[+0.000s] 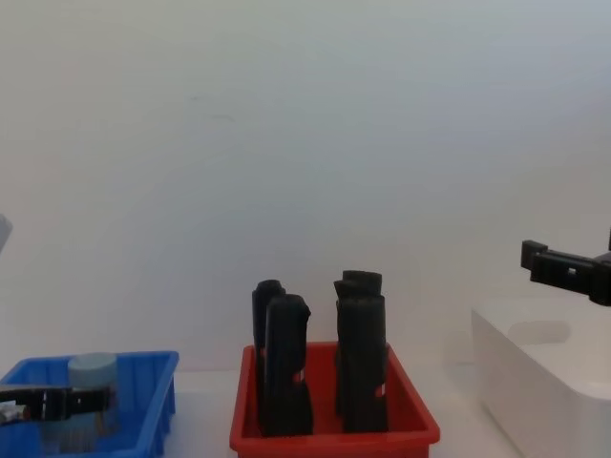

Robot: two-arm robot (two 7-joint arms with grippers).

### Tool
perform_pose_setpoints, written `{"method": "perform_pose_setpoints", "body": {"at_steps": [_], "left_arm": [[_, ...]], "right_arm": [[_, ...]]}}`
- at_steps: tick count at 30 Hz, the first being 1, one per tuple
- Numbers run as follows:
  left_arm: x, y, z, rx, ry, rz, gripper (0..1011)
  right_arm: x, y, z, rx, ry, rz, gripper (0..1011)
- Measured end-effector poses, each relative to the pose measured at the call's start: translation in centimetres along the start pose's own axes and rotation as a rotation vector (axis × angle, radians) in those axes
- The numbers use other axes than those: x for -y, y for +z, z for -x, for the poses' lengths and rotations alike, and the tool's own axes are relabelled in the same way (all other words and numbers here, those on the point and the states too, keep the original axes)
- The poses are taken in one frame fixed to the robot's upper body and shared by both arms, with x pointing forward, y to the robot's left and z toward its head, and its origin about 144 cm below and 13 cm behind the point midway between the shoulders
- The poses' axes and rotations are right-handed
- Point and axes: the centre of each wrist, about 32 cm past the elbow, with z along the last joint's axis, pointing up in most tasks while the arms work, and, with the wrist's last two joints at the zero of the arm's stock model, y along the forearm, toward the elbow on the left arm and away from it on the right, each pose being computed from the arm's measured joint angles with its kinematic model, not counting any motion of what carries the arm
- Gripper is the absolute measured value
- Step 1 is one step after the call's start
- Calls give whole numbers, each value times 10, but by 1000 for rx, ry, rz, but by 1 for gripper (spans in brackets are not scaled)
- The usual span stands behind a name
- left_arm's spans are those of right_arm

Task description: Pick the cotton swabs from the blue box and place them into the white box.

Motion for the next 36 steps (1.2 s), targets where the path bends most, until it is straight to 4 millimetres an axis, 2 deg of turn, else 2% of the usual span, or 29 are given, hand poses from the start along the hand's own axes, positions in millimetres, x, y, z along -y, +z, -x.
{"method": "perform_pose_setpoints", "body": {"at_steps": [4,11,13,25,36], "left_arm": [[2,0,-1,5,5,-6,906],[3,1,-2,17,12,-7,686],[3,1,-2,20,13,-6,661],[-1,11,2,50,4,36,653],[-13,38,11,95,-57,114,653]], "right_arm": [[0,0,0,0,0,0,1002],[0,0,0,0,0,0,1002],[0,0,0,0,0,0,1002],[0,0,0,0,0,0,1002],[0,0,0,0,0,0,1002]]}}
